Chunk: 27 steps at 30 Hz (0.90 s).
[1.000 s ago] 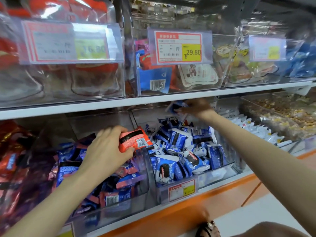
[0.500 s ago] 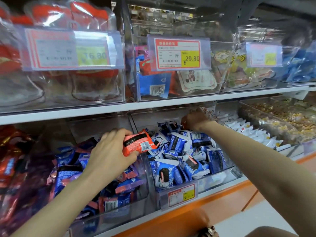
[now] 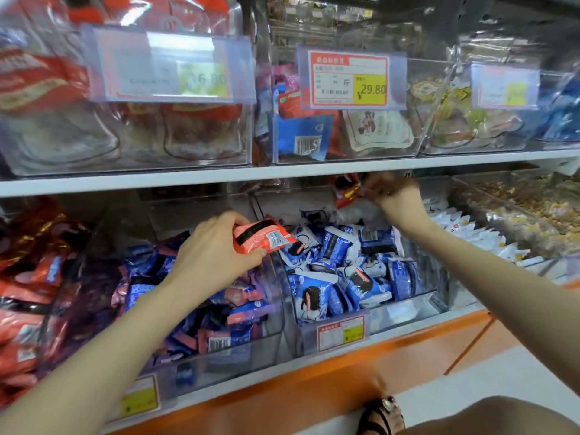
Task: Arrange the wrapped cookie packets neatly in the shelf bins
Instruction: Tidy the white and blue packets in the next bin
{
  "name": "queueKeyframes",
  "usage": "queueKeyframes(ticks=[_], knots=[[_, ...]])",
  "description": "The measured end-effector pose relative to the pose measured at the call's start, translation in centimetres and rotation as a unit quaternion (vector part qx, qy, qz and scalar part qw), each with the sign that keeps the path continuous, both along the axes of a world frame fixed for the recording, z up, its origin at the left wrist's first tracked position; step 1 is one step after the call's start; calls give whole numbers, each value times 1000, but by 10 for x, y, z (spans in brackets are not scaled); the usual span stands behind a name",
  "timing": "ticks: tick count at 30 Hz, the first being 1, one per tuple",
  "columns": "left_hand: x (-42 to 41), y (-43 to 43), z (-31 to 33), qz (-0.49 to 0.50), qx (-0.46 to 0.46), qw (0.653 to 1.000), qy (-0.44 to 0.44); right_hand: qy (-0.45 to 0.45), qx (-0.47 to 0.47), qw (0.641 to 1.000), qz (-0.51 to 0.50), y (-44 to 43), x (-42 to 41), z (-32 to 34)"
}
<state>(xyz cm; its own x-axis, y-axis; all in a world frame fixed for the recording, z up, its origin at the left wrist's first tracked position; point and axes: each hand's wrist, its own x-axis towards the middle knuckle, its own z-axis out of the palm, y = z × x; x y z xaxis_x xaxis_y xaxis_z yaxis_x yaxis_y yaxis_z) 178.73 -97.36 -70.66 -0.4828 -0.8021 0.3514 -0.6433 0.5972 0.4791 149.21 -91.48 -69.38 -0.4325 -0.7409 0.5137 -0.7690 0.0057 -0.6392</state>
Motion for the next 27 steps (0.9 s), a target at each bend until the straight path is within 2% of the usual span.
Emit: queueKeyframes(ticks=[5, 8, 11, 15, 20, 24, 25, 27], knots=[[14, -16, 0, 97, 18, 995, -35, -83, 11, 993, 89, 6, 63, -3], [29, -26, 1, 135, 46, 990, -20, -103, 16, 986, 128, -10, 96, -5], [41, -33, 0, 135, 87, 987, 30, -64, 41, 986, 148, -22, 122, -8], [54, -37, 0, 150, 89, 984, 30, 13, 77, 992, 98, -29, 119, -14], [64, -41, -3, 158, 66, 985, 17, -30, 74, 996, 47, -19, 93, -18], [64, -47, -15, 151, 96, 983, -41, -31, 64, 993, 97, -9, 100, -14], [63, -48, -19, 145, 107, 982, -61, -12, 81, 988, 130, -9, 107, -12], [59, -49, -26, 143, 117, 979, -89, 86, 164, 962, 199, -17, 126, -5]])
